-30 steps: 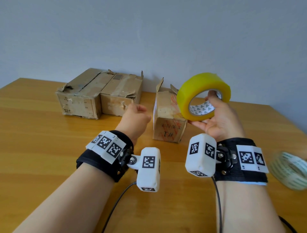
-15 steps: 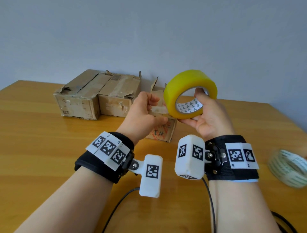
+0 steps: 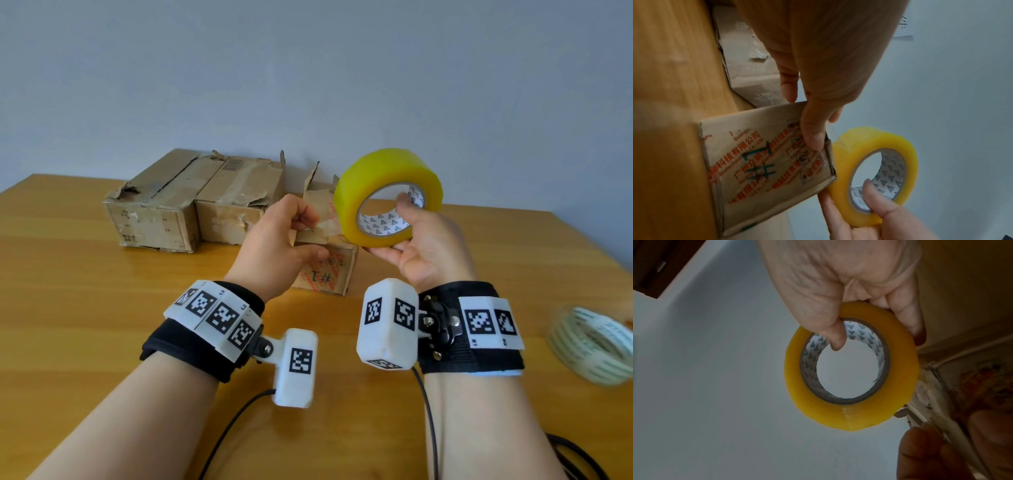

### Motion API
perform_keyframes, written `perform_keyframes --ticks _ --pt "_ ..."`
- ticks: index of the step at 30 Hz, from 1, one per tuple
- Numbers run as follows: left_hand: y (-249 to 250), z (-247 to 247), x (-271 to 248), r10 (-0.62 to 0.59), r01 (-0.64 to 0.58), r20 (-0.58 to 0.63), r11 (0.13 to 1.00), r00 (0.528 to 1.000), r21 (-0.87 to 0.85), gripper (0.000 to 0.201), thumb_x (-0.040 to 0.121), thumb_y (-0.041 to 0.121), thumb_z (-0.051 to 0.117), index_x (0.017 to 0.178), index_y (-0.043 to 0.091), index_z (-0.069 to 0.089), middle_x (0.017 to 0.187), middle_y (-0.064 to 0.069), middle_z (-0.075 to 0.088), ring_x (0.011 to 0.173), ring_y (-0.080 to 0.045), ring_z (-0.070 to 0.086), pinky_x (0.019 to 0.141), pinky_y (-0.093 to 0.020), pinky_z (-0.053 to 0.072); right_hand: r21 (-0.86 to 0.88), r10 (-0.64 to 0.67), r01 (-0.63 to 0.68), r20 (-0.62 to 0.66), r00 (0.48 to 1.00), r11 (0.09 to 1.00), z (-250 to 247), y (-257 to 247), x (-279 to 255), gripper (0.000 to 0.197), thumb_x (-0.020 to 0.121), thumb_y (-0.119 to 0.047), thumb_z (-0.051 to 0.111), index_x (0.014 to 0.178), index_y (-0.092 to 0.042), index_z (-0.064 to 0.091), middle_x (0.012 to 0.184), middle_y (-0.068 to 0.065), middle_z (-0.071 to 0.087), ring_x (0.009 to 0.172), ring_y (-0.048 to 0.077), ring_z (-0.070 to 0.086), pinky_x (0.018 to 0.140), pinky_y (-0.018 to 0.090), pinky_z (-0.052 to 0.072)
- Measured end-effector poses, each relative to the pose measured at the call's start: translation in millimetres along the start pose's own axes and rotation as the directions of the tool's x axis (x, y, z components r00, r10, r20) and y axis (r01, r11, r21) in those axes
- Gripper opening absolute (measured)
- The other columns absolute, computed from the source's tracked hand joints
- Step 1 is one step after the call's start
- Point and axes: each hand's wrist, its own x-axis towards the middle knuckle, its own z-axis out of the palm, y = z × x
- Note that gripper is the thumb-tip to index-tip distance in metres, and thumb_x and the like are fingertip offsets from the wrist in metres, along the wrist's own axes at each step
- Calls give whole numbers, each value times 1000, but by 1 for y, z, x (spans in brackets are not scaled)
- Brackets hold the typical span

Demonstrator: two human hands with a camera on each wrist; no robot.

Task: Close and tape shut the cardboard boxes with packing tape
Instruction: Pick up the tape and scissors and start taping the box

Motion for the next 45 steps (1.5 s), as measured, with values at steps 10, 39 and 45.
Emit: perform_keyframes --ticks 10,39,45 --pt "0 3 -2 -4 5 -34 999 999 38 38 74 16 84 99 22 56 104 11 59 99 -6 56 84 -29 47 -56 -31 28 -49 998 998 -2 -5 -1 15 97 -21 70 106 -15 59 117 16 67 102 37 69 70 57 62" --pt "19 -19 -6 1 -265 434 793 901 548 91 91 -10 42 152 51 13 156 30 20 131 -10 22 102 -33 46 -85 2 -13 -124 992 996 -26 -3 15 16 97 -24 69 102 -16 57 118 18 66 98 37 69 59 51 59" --pt "31 -20 -6 -52 -315 486 700 873 641 95 83 -10 34 153 47 5 160 26 11 136 -11 19 90 -36 54 -98 2 -13 -112 994 995 -27 -4 16 16 97 -23 70 105 -14 59 118 18 67 98 37 69 62 52 58"
